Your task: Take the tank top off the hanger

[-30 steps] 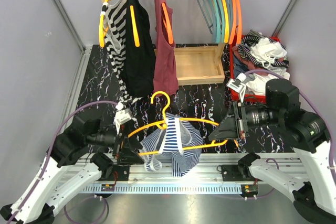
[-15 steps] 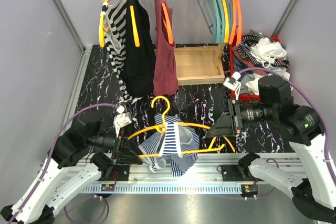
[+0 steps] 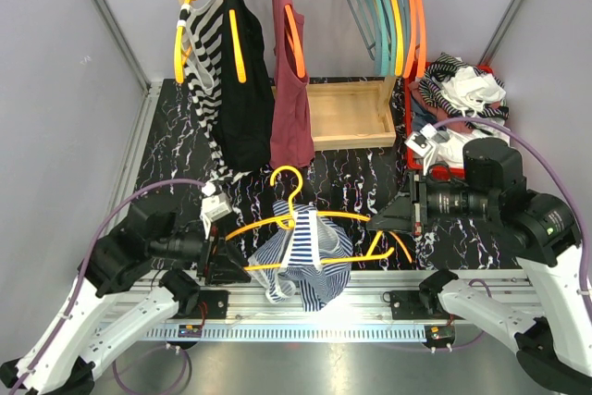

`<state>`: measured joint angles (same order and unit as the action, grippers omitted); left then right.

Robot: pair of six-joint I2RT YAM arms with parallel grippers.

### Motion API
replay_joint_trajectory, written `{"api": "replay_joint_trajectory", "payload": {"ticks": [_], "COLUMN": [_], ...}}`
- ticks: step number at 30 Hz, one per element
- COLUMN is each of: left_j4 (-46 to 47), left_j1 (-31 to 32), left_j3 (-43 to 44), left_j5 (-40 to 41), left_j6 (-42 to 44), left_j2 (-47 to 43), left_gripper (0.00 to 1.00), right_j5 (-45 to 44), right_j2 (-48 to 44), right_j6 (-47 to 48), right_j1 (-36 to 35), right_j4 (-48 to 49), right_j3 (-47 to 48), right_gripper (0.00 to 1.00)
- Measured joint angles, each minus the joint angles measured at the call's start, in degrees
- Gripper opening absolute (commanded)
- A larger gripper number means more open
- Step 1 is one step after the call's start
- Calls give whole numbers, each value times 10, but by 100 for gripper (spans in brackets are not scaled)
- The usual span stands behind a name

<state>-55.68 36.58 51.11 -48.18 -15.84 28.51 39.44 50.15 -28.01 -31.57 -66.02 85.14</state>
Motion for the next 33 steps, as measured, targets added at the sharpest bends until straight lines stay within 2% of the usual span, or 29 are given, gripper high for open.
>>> {"api": "replay_joint_trajectory", "payload": {"ticks": [2, 3, 5, 9, 12, 14, 18, 19, 24, 29, 30, 31, 33], "left_j4": [1, 2, 5, 34, 81, 113, 162, 167, 203, 207, 207, 207, 204], "left_j1": [1, 1, 1, 0, -1, -1, -2, -5, -6, -6, -6, -6, -6], "left_j3": [2, 2, 2, 1, -9, -18, -47, -58, -80, -80, -80, -80, -79], "left_j5": [0, -3, -10, -33, -69, -91, -120, -120, -146, -147, -146, -146, -144], "left_j6": [0, -1, -4, -26, -57, -83, -142, -160, -200, -200, -200, -199, -191], "left_j2": [1, 1, 0, -10, -28, -38, -51, -52, -53, -52, -52, -51, -50], "left_gripper": [2, 16, 56, 73, 77, 74, 14, 2, 0, 0, 26, 47, 73], "right_j5": [-2, 0, 7, 13, 20, 21, 29, 37, 30, 18, 16, 16, 16], "right_j2": [-6, -9, -17, -34, -42, -44, -44, -45, -46, -46, -46, -46, -46], "right_j6": [0, -1, -2, -9, -10, -11, -10, -9, -5, 0, 0, 0, 1], "right_j1": [0, 0, 0, 1, 1, 1, 1, 0, 0, 0, 0, 0, 0], "right_j4": [4, 7, 14, 16, 14, 14, 11, 13, -1, -11, -14, -14, -14], "right_j3": [-1, -3, -11, -25, -28, -28, -28, -25, -21, -10, -10, -10, -10], "right_gripper": [0, 0, 0, 0, 0, 0, 0, 0, 0, 0, 0, 0, 0]}}
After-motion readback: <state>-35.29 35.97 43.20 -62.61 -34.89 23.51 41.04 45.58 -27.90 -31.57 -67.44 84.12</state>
